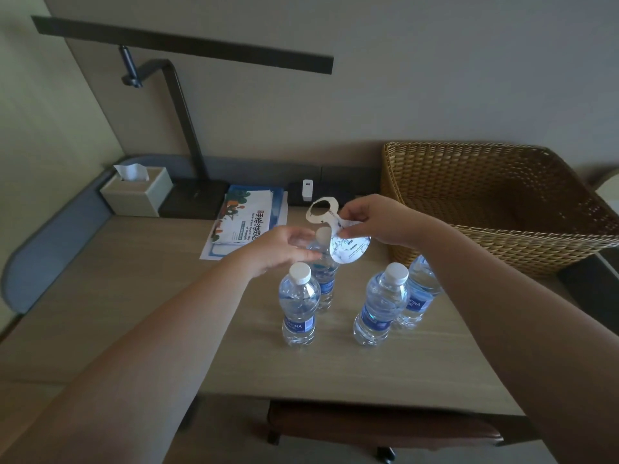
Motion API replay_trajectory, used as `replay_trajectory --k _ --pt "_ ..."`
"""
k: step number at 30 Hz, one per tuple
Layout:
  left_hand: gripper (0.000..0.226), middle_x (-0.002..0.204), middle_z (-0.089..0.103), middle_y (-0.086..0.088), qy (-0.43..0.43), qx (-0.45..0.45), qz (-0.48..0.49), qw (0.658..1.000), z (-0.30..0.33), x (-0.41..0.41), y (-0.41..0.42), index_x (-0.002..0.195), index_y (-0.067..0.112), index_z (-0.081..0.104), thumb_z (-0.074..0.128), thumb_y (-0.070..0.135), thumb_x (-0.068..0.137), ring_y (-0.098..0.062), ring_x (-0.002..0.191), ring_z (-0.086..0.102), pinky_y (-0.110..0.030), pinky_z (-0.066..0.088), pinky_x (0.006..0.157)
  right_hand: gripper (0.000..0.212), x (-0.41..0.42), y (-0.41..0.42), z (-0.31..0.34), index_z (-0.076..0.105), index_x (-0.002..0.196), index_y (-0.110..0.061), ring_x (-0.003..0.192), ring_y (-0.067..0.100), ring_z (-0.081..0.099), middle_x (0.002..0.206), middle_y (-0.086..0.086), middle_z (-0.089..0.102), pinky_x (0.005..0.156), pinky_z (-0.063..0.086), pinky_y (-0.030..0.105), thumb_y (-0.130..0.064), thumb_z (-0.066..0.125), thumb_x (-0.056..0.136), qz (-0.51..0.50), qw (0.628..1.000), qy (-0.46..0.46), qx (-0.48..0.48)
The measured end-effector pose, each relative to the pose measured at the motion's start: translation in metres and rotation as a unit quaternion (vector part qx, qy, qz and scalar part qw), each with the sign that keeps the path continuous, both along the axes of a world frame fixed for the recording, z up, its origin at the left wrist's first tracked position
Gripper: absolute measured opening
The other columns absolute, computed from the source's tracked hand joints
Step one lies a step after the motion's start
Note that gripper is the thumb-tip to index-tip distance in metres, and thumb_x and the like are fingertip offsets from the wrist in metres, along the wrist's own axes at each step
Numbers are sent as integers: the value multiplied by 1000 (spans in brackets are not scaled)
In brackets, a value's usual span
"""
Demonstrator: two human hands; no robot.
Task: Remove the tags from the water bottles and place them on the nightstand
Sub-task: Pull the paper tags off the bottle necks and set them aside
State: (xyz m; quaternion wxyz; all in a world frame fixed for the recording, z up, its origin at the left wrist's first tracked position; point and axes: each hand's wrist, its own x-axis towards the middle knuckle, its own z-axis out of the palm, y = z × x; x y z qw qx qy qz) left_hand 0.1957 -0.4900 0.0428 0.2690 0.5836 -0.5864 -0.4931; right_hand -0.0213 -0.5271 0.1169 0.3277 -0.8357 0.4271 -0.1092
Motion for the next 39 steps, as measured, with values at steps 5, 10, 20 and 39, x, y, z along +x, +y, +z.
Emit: replay_trajectory --k 5,10,20,39 --pt "53 120 63 9 -31 -95 63 993 35 -3 2 125 29 59 75 42 77 -12 112 59 -39 48 97 3 -27 10 15 63 86 -28 81 19 63 86 -1 68 64 48 23 -26 66 87 -72 996 -45 -26" --pt "44 124 61 6 -65 -223 46 972 69 -42 16 128 26 56 68 32 87 -7 116 56 -36 45 103 23 -81 25 20 65 105 -22 94 25 68 100 10 71 82 56 38 -24 71 83 -186 970 -152 -30" --pt "52 136 55 -1 -200 -357 20 912 55 -173 39 135 18 52 64 37 89 -17 125 49 -29 40 99 26 -228 66 -20 66 111 -22 81 11 71 91 -1 75 65 57 25 -20 69 85 -337 892 -300 5" --pt "47 133 55 -12 -273 -357 140 882 -13 -281 42 124 2 57 74 6 80 -28 117 56 -26 42 91 29 -341 16 -190 66 114 -21 91 15 57 102 -1 63 72 38 23 -25 66 86 -440 884 -142 75"
